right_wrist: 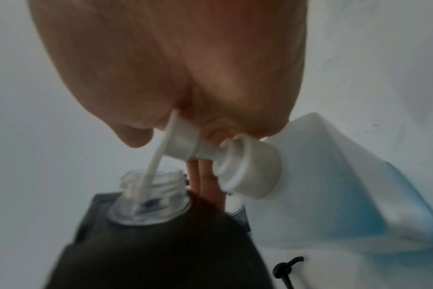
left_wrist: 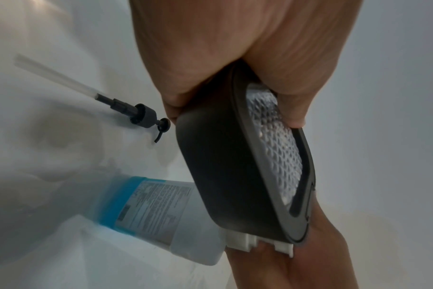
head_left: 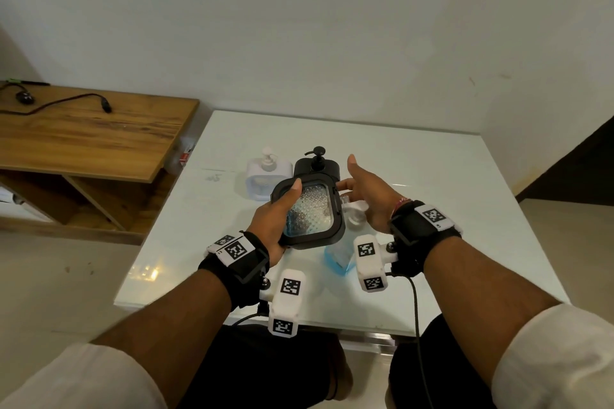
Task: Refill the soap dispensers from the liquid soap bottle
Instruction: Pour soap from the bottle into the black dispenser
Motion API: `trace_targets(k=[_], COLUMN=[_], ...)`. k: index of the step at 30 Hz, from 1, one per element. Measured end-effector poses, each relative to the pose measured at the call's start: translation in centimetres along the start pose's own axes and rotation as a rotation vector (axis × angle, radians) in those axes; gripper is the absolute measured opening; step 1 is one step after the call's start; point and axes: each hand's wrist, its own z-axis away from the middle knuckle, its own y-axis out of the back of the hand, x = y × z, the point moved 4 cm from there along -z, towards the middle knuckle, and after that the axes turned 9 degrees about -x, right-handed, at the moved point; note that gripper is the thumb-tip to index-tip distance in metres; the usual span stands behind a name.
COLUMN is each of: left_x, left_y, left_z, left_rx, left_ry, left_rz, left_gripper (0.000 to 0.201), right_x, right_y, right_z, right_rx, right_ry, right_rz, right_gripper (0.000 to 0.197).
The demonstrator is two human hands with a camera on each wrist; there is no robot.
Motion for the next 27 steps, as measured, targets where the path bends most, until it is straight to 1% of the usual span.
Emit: trace_targets(k=[3, 8, 9, 11, 13, 15, 18, 22, 27], left_x=[0.1, -0.1, -0.1, -0.1, 0.0, 0.2, 0.7, 1.0, 0.9], left_y=[-0.2, -0.5, -0.5, -0.5, -0.6, -0.5, -0.8, -1.0, -0.7], left_z=[0.2, 0.7, 0.8, 1.2, 1.7, 2.1, 2.8, 3.3, 3.3], left_rx=[0.01, 0.035, 0.045, 0.064, 0.084, 0.102, 0.093, 0.086, 0.087], left_ry=[-0.009, -0.023, -0.024, -0.023, -0.02, -0.006, 0.006, 0.009, 0.016], left_rz=[-0.013, -0.027, -0.031, -0.037, -0.038, -0.03, 0.002, 0.026, 0.008], left_gripper=[0.073, 0.075, 0.074, 0.07, 0.06, 0.053, 0.046, 0.043, 0.048], right_x=[0.7, 1.1, 0.9, 0.3, 0.3, 0.4, -0.1, -1.3, -2.1], right_y=[0.6, 0.3, 0.0, -0.7, -0.8, -0.7, -0.5, 0.3, 0.7], right_z=[0.2, 0.8, 1.3, 2.2, 2.5, 2.7, 3.3, 3.8, 4.1], right_rx=[-0.038, 0.023, 0.028, 0.047, 0.043, 0.034, 0.054, 0.144, 0.26], right_ry=[-0.01, 0.006, 0.008, 0.028, 0.042, 0.042, 0.035, 0.092, 0.158], right_rz=[-0.101, -0.022, 0.005, 0.05, 0.087, 0.114, 0.107, 0.111, 0.079], right_gripper=[0.088, 0.101, 0.099, 0.088, 0.079, 0.077, 0.077, 0.076, 0.068])
